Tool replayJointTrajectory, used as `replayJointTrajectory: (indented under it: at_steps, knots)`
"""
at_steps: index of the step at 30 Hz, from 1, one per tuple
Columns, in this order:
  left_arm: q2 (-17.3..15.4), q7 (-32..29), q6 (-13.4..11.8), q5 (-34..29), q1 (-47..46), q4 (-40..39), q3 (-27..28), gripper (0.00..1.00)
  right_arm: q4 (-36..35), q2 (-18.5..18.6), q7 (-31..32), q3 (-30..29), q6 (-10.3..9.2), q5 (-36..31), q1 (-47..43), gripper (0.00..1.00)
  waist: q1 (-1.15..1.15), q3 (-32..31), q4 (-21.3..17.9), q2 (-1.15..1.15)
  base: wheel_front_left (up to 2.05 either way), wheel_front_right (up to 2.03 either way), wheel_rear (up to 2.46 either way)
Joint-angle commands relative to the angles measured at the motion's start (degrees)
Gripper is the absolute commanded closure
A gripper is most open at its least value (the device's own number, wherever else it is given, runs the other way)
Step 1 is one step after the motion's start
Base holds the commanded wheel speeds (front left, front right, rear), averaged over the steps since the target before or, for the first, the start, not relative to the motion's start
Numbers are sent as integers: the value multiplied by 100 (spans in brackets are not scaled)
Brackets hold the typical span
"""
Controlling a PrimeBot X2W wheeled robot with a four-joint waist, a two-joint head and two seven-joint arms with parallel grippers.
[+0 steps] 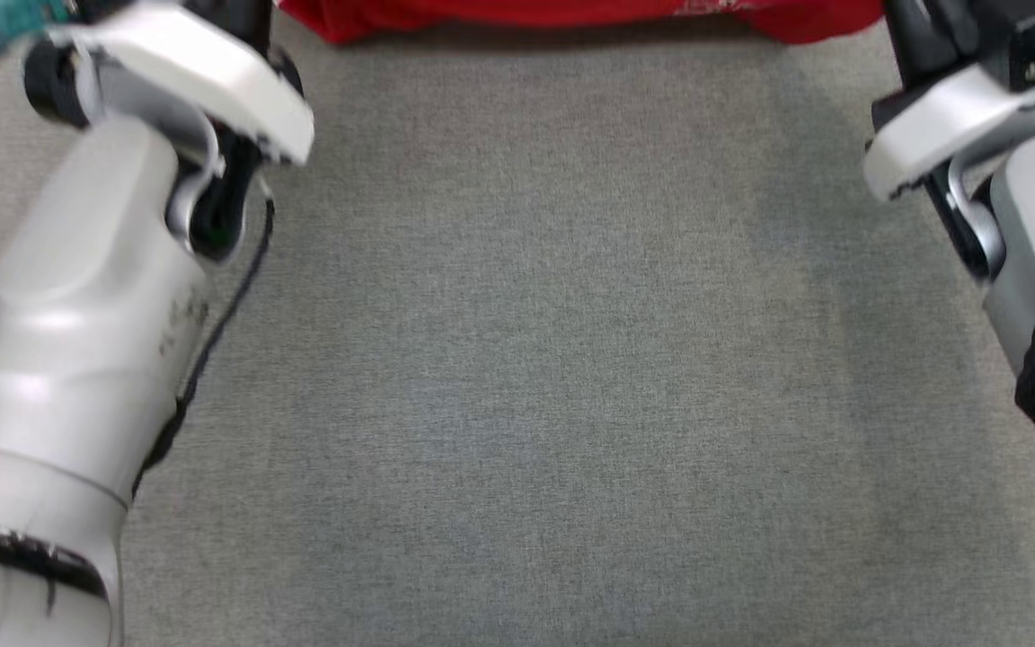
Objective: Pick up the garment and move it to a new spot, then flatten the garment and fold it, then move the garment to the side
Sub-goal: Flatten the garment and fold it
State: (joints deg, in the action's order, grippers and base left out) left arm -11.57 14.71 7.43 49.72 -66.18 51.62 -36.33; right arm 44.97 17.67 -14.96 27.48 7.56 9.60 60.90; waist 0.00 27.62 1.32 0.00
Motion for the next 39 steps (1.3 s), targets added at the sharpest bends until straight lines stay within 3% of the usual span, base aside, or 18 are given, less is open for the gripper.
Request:
replayJointTrajectory:
  at_steps: [1, 16, 29, 39]
  knots:
    - [-61, 27, 3, 33, 93, -44, -37, 100, -44, 79, -28, -12, -15, 89, -92, 100, 0, -195, 63, 0, 0, 0, 0]
    - [-543, 46, 4, 159, 1965, -298, -1702, 100, 112, 728, -30, 1734, -15, 1478, -1613, 100, 0, -1448, 38, 0, 0, 0, 0]
    - [-674, 52, 2, 217, 2886, -619, -2246, 100, -216, 1517, 86, 3252, -16, 2760, -2166, 100, 0, -2020, -57, 0, 0, 0, 0]
    - [-972, 12, 1, 689, 3785, -1337, -2324, 100, -1112, 2515, 209, 4216, -17, 3514, -2650, 100, 0, -2495, -120, 0, 0, 0, 0]
